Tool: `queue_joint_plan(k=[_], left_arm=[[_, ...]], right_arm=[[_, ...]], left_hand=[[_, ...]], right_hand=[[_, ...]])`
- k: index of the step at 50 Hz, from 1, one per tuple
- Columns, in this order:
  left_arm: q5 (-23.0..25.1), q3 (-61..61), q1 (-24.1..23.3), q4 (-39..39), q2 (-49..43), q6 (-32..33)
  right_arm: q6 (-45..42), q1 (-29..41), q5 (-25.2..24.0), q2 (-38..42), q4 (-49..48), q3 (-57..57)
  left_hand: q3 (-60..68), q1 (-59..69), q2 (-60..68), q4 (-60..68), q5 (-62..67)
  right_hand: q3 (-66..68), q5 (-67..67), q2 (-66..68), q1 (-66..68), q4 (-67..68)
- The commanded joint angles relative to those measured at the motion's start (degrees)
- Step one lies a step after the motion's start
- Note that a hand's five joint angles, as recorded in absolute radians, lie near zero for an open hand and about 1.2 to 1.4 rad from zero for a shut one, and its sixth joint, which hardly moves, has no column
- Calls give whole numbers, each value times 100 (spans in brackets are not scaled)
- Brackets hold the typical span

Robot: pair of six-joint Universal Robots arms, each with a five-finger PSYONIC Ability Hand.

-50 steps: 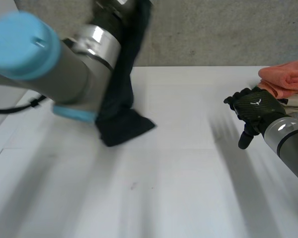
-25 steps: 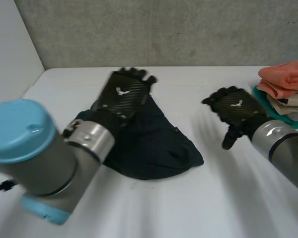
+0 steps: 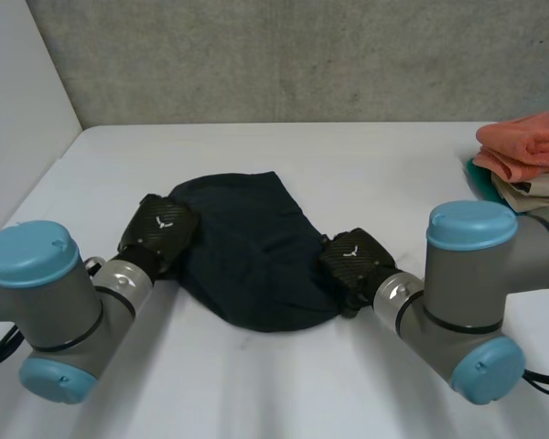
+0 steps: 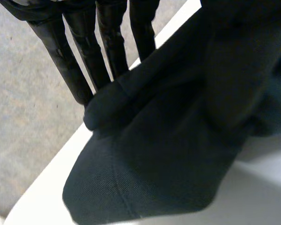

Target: Fold the laundry.

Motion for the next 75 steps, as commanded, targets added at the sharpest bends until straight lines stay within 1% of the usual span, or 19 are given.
queue_joint_plan(k=[1,3,5,7,9,14,20,24,27,34,38,40,44,45,48,50,59,65,75], left_arm=[[-152,-86,-64,407,141,72],[-390,-113,-99,425,448,90],[-951,-44,-222,277,1594,-67],[-1058,70,-258,32,2106,-164],[-990,368,-258,-608,2739,-314],[-699,1326,-214,-2358,3621,-709],[-664,2652,23,-4493,3299,-1210],[-681,3216,76,-5189,2615,-1246],[-716,3489,67,-5297,1939,-1202],[-760,4271,-91,-5095,302,-852],[-760,5273,-179,-4516,-727,-271],[-760,5651,-188,-4148,-842,-148],[-778,6179,-205,-2795,-720,-139],[-813,6171,-214,-2166,-554,-217],[-787,5883,-266,-1057,-159,-375],[-761,5671,-293,-684,1,-472],[-883,4248,-284,-533,335,-561],[-1059,2824,-319,-525,116,-578],[-1235,653,-539,-252,-614,-578]], right_arm=[[-9,76,359,-126,-301,3],[-9,68,491,-372,-345,47],[18,-20,606,-1057,-337,48],[-9,-151,580,-1426,-258,4],[-79,-379,501,-2075,135,-354],[-167,-697,422,-2798,1341,-1348],[-394,-793,106,-2712,2842,-2385],[-746,-750,78,-2256,3398,-2729],[-949,-715,96,-1939,3539,-2844],[-747,-460,228,-744,3093,-3292],[-607,-328,736,81,2058,-3984],[-598,-310,956,276,1556,-4293],[-562,-328,1335,295,27,-4768],[-536,-345,1370,155,-568,-4760],[-475,-372,1205,-161,-1545,-4603],[-448,-372,1081,-276,-1864,-4506],[-413,-424,799,-356,-1576,-4075],[-430,-407,720,-163,-1049,-3022],[-720,-143,527,418,-864,-1061]], left_hand=[[3498,3230,3482,3479,3544],[3498,3230,3482,3479,3544],[3498,3230,3482,3479,3544],[3498,3230,3482,3479,3544],[3498,3230,3482,3479,3544],[3498,3230,3482,3479,3544],[3498,3230,3482,3479,3544],[3498,3230,3482,3479,3544],[3498,3230,3482,3479,3544],[3498,3230,3482,3479,3544],[3498,3230,3482,3479,3544],[3498,3230,3482,3479,3544],[3498,3230,3482,3479,3544],[3498,3230,3482,3479,3544],[3498,3230,3482,3479,3544],[3498,3230,3482,3479,3544],[3498,3230,3482,3479,3544],[3498,3230,3482,3479,3544],[3498,3230,3482,3479,3544]], right_hand=[[3892,4041,3858,3862,4024],[3892,4041,3858,3862,4024],[3892,4041,3858,3862,4024],[3892,4041,3858,3862,4024],[3892,4041,3858,3862,4024],[3892,4041,3858,3862,4024],[3892,4041,3858,3862,4024],[3892,4041,3858,3862,4024],[3892,4041,3858,3862,4024],[3892,4041,3858,3862,4024],[3892,4041,3858,3862,4024],[3892,4041,3858,3862,4024],[3892,4041,3858,3862,4024],[3892,4041,3858,3862,4024],[3892,4041,3858,3862,4024],[3892,4041,3858,3862,4024],[3892,4041,3858,3862,4024],[3892,4041,3858,3862,4024],[3892,4041,3858,3862,4024]])
